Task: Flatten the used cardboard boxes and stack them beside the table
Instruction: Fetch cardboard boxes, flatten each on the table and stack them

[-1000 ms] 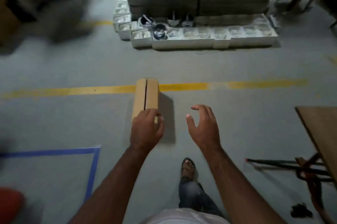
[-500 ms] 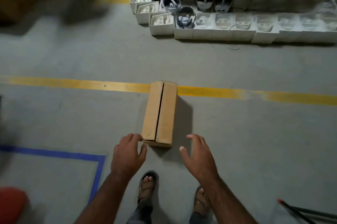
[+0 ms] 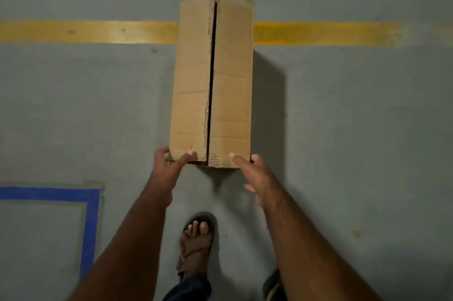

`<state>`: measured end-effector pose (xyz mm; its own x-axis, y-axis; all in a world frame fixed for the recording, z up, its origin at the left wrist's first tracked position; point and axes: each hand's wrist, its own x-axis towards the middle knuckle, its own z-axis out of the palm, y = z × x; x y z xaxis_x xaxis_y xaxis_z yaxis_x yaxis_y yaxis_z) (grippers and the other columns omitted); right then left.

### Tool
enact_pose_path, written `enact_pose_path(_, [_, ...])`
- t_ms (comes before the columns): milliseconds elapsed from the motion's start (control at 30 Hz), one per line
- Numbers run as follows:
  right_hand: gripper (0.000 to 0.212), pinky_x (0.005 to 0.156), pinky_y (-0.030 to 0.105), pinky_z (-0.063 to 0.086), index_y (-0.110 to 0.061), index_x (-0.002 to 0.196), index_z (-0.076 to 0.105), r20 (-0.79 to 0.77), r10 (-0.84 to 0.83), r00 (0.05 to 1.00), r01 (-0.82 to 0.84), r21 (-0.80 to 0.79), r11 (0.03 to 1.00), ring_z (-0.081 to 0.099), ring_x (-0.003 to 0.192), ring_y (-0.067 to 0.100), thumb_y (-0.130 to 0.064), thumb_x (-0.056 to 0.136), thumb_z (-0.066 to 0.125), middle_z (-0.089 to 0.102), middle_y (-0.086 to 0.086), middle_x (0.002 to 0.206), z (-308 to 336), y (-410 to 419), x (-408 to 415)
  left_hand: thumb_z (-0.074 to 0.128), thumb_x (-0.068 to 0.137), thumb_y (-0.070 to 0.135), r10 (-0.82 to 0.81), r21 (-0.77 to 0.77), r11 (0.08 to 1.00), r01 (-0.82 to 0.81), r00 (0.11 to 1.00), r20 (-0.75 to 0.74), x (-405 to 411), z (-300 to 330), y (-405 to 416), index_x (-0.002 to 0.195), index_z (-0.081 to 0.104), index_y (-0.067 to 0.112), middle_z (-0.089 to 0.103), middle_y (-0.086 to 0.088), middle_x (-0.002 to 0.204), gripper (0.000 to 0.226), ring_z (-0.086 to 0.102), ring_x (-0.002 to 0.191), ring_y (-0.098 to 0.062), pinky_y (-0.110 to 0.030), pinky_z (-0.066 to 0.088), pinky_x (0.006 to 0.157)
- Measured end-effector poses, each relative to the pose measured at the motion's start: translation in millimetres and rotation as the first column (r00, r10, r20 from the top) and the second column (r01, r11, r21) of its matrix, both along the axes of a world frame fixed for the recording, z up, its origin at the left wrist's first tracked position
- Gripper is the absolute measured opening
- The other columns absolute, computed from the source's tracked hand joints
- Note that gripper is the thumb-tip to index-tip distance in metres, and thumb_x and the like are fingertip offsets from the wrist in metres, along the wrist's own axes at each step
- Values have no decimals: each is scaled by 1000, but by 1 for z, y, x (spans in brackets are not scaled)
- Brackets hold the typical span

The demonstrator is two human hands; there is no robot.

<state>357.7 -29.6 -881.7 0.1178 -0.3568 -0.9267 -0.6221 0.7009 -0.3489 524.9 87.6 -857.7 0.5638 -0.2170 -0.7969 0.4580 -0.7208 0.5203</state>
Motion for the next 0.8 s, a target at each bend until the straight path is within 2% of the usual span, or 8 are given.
enact_pose_path(100, [88,102,51,51,-26,134,39,51,-122,991,128,-147,981,58,118,21,-66,68,81,56,1,137,11,1,0,79,87,35,86,-95,992,-86,996,4,-11,11,-10,126,35,34,50,3,133,59,51,113,-18,-53,44,89])
enact_pose_path(200, [87,94,53,56,-27,121,36,94,-304,948,318,-278,906,62,106,19,-69,59,80,59,-1,123,60,-14,5,82,85,31,155,-195,970,-144,987,41,-24,61,-41,123,31,34,51,1,131,63,55,119,-25,-61,54,87])
enact_pose_path(300, [68,90,49,57,-23,118,39,112,-418,902,431,-310,847,61,100,17,-52,74,81,58,-1,116,142,-34,4,79,88,28,194,-262,949,-175,980,51,-36,139,-72,122,29,30,51,4,122,61,59,109,-19,-61,59,83])
enact_pose_path(433, [56,77,39,59,-18,117,41,88,-405,910,405,-400,822,63,89,14,-40,84,80,63,1,111,271,-50,-24,78,89,30,171,-267,950,-159,985,25,-60,257,-82,123,28,29,49,2,124,61,56,105,-13,-59,61,74])
enact_pose_path(567, [62,83,38,58,-22,123,38,114,-409,905,413,-460,786,60,93,9,-40,83,82,57,-7,108,411,-49,-65,79,89,27,115,-346,933,-99,993,26,-89,382,-81,126,28,30,49,5,121,63,58,102,-11,-54,62,75])
enact_pose_path(667, [70,93,44,55,-31,136,35,171,-457,873,477,-497,725,57,102,11,-41,83,80,53,-5,121,499,-40,-90,83,84,31,54,-440,897,-40,998,20,-105,461,-83,129,37,37,52,2,130,65,60,111,-17,-59,60,82])
enact_pose_path(733, [72,96,46,54,-32,142,37,217,-514,830,537,-560,631,57,107,13,-42,84,78,51,-5,126,566,-25,-109,87,78,36,-64,-526,848,62,998,15,-117,523,-83,121,44,46,56,2,131,61,61,116,-22,-63,58,85])
enact_pose_path(800, [65,92,45,55,-32,137,41,224,-537,813,554,-580,597,57,105,12,-42,84,77,53,-4,127,590,-20,-115,88,76,37,-103,-567,816,109,994,44,-122,542,-90,112,46,52,56,5,126,57,61,116,-23,-64,57,86])
